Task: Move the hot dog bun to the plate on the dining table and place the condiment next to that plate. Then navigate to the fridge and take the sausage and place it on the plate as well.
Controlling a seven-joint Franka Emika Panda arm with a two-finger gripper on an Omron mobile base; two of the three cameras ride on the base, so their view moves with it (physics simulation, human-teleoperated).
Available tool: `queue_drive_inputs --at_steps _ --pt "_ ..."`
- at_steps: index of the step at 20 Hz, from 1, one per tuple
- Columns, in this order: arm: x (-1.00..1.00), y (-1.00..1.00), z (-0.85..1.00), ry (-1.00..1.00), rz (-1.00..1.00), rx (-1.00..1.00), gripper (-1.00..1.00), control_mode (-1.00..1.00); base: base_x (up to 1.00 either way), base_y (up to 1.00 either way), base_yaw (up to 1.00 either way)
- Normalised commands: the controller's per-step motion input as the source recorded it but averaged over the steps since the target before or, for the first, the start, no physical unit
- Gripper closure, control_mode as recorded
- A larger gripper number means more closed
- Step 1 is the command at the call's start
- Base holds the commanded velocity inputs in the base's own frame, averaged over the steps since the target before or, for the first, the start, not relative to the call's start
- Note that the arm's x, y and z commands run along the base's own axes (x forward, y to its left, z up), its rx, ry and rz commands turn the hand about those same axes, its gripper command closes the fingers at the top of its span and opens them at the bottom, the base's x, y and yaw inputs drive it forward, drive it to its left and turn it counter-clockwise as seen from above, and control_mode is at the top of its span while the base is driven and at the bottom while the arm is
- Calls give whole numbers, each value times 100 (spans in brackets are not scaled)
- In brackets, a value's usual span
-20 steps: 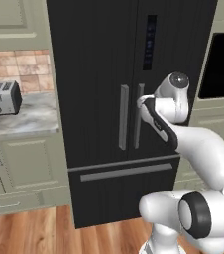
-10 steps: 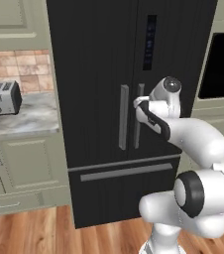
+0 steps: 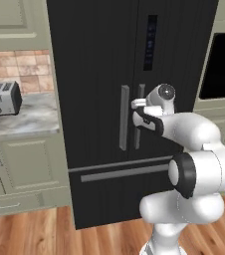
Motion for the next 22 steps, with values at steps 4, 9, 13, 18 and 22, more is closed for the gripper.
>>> queue_drive_inputs --at_steps 4,9,13,18,22 --pt "36 0 -14 -2 -1 0 -100 -100 0 0 0" --pt "35 0 -8 -5 0 0 -100 -100 0 0 0" --pt "35 0 -10 -7 0 0 -100 -100 0 0 0" --pt "34 0 -10 -5 0 0 -100 -100 0 0 0" --pt "35 0 -10 -2 0 0 -100 -100 0 0 0"
